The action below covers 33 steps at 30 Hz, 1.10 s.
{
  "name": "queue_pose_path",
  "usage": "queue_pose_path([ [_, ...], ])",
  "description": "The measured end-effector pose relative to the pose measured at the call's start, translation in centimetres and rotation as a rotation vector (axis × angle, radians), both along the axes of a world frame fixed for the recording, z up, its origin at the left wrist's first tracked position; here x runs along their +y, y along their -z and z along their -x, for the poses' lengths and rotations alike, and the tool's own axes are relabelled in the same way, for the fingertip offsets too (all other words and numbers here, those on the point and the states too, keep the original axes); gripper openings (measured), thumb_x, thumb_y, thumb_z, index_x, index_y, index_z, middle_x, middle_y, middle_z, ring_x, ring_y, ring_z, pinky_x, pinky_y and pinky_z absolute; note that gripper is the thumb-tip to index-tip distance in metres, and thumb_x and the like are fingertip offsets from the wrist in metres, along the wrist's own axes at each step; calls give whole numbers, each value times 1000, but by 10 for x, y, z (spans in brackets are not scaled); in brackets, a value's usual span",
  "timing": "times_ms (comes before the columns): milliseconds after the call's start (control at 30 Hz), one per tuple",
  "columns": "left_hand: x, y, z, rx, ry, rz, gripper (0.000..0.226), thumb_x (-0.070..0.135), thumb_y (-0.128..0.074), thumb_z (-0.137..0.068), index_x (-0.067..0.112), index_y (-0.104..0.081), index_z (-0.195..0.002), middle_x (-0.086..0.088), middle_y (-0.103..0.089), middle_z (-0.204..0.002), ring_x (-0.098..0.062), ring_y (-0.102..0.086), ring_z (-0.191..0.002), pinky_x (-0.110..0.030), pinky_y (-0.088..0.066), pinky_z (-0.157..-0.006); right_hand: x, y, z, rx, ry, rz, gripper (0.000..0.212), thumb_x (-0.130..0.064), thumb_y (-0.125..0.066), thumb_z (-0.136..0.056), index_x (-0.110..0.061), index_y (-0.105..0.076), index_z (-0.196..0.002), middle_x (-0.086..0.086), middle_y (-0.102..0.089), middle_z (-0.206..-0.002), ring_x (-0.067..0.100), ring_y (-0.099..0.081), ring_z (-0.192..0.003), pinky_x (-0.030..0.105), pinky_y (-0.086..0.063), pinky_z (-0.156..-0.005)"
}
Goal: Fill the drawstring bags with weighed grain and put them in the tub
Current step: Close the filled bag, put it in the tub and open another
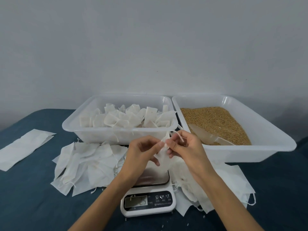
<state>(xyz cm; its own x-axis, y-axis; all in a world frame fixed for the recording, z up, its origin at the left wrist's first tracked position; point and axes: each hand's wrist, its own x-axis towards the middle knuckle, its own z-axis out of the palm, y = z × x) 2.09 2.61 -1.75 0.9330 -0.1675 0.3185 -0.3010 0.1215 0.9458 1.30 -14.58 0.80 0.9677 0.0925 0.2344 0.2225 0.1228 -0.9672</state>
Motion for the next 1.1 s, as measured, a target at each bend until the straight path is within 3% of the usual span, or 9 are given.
queue_pose_path([
  [267, 3, -1, -1, 44, -76, 85, 14, 18, -73, -95, 9, -76, -84, -8, -55, -69, -19, -51, -63, -27, -46, -51, 7, 8, 4, -422, 309, 560, 25, -6, -61, -97, -23, -77, -106, -15, -67, -94, 5, -65, -85, 13, -47, -70],
  [433, 1, 1, -1, 38, -142, 86, 13, 14, -73, -96, 5, -76, -87, -9, -57, -67, -20, -50, -60, -28, -46, -51, 2, 7, 1, -407, 344, 574, 18, -6, -65, -93, -18, -78, -92, -9, -67, -91, 11, -66, -78, 26, -54, -71],
  [500, 2, 0, -1, 0, -128, 48, 12, 17, -74, -94, 10, -77, -86, -5, -61, -67, -20, -51, -58, -30, -47, -51, 4, 8, 1, -360, 299, 545, 13, -21, -65, -97, -22, -78, -97, -12, -68, -96, 9, -67, -83, 23, -54, -72],
  [600, 3, 0, 0, -84, -95, -66, 8, 23, -77, -94, 18, -81, -89, 0, -72, -78, -20, -57, -62, -32, -49, -57, 7, 8, 3, -238, 214, 512, 31, -53, -64, -91, -25, -77, -96, -13, -70, -96, 6, -68, -85, 22, -56, -73],
  [700, 0, 1, 0, -86, -107, -141, 13, 21, -72, -89, 24, -83, -94, -1, -70, -105, -27, -66, -95, -42, -53, -83, 6, 5, 0, -243, 199, 480, 19, -38, -72, -92, -20, -77, -90, -5, -72, -84, 14, -68, -78, 38, -57, -74],
  [767, 1, 1, 2, -113, -167, -242, 18, 22, -69, -84, 32, -82, -91, 11, -61, -124, -12, -60, -120, -30, -48, -97, 3, 5, -2, -260, 211, 412, 11, -27, -71, -94, -18, -77, -89, -2, -73, -80, 19, -69, -76, 42, -57, -73],
  [900, 1, -2, 6, -289, -258, -404, 10, 42, -77, -79, 33, -73, -82, 19, -50, -148, -2, -38, -146, -10, -30, -107, 1, 4, -1, -216, 158, 230, 12, -18, -68, -97, -16, -78, -90, -2, -75, -80, 11, -71, -76, 21, -56, -66],
  [1000, 0, 2, 6, -381, -295, -539, 31, 33, -91, -76, 27, -63, -88, 14, -56, -136, -4, -46, -136, -21, -37, -110, 3, 5, -2, -189, 150, 282, 16, -17, -66, -98, -17, -76, -86, -10, -71, -75, 3, -64, -72, 14, -47, -68],
  [1100, -3, 4, 6, -425, -345, -578, 35, 33, -91, -76, 22, -62, -92, 12, -60, -108, -9, -57, -110, -24, -45, -93, 4, 7, -2, -213, 252, 366, 14, -18, -68, -95, -16, -73, -83, -12, -66, -85, 6, -62, -72, 20, -46, -67],
])
